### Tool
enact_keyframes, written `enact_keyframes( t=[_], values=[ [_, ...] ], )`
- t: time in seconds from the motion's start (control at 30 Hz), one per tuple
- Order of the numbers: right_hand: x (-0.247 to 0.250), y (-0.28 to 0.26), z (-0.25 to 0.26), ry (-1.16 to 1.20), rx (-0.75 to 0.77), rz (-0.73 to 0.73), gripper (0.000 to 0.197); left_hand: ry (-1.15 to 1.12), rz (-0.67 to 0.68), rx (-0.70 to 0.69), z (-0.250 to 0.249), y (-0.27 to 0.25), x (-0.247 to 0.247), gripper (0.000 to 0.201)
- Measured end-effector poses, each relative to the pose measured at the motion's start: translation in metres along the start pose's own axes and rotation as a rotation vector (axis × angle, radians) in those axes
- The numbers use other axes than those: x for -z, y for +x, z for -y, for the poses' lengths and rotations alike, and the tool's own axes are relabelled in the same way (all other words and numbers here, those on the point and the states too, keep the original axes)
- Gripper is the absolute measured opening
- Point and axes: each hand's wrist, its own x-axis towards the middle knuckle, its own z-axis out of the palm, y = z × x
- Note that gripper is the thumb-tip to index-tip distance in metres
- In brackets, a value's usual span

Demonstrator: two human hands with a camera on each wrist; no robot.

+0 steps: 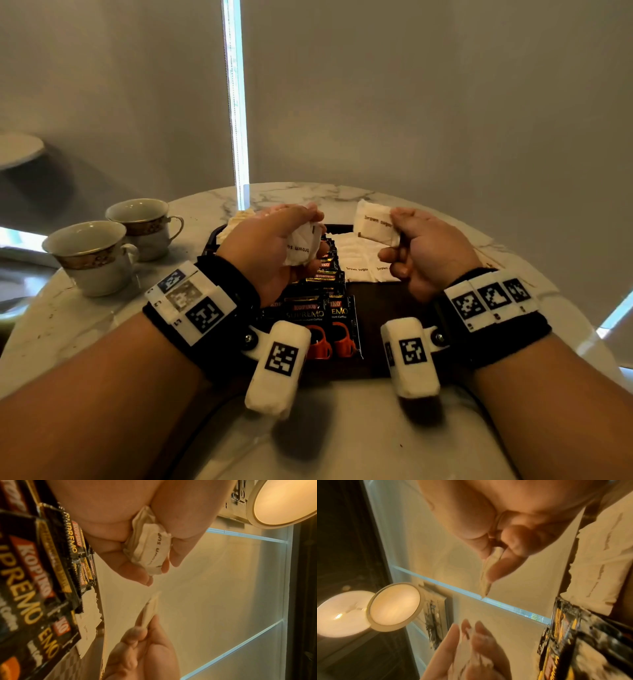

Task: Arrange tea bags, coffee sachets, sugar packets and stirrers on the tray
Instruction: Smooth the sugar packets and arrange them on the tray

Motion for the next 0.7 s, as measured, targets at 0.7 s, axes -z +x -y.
enact_keyframes(
  t=[0.7],
  values=[
    [0.02,0.015,-0.016,-0.2,-0.408,0.089,0.018,-0.004,0.022,0.012,-0.002,-0.001,0.001,0.015]
  ],
)
